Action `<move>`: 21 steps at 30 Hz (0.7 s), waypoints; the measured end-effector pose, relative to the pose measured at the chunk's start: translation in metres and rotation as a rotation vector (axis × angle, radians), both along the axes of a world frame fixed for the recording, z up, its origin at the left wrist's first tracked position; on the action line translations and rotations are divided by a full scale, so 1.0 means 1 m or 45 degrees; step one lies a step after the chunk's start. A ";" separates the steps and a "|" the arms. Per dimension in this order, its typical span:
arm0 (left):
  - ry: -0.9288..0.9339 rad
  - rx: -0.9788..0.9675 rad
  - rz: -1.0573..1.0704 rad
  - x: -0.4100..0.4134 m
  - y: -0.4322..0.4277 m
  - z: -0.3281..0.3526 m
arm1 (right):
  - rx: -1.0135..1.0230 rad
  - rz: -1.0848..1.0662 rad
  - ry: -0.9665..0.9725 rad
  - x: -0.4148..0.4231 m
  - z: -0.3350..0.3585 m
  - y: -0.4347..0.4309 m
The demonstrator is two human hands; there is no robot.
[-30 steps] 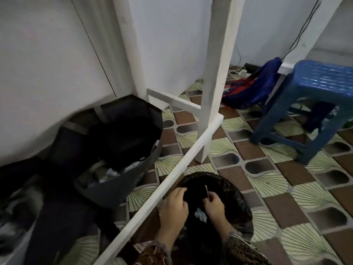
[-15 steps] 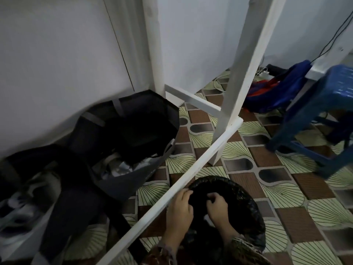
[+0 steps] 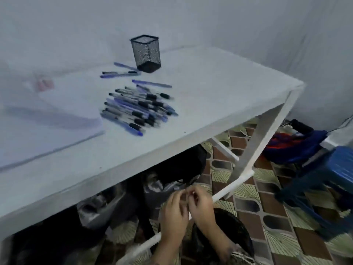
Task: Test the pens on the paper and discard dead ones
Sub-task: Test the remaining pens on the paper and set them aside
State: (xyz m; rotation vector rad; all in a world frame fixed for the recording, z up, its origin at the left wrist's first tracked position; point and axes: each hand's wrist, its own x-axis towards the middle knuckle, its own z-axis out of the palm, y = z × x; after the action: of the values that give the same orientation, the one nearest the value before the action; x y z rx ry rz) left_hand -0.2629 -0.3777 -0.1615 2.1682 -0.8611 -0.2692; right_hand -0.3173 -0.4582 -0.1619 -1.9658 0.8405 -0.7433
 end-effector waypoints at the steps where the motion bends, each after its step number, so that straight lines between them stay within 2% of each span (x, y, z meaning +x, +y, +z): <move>1: -0.004 -0.039 0.052 0.002 0.009 0.020 | 0.011 0.038 -0.011 0.003 0.021 0.010; 5: -0.054 -0.315 0.205 0.004 0.046 0.100 | -0.030 0.194 -0.136 0.014 0.103 0.046; 10: -0.270 -0.512 0.378 0.018 0.086 0.182 | -0.017 0.368 -0.307 0.047 0.188 0.076; 16: -0.425 -0.502 0.503 0.080 0.105 0.243 | -0.036 0.417 -0.444 0.135 0.246 0.085; 21: -0.444 -0.457 0.602 0.157 0.099 0.266 | -0.010 0.305 -0.387 0.208 0.269 0.073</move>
State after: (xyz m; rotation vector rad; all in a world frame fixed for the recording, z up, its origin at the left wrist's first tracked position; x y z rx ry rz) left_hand -0.1063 -0.2791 0.1048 2.0250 -0.5020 0.4758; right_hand -0.1090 -0.3855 0.1073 -1.8582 0.4132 -0.8731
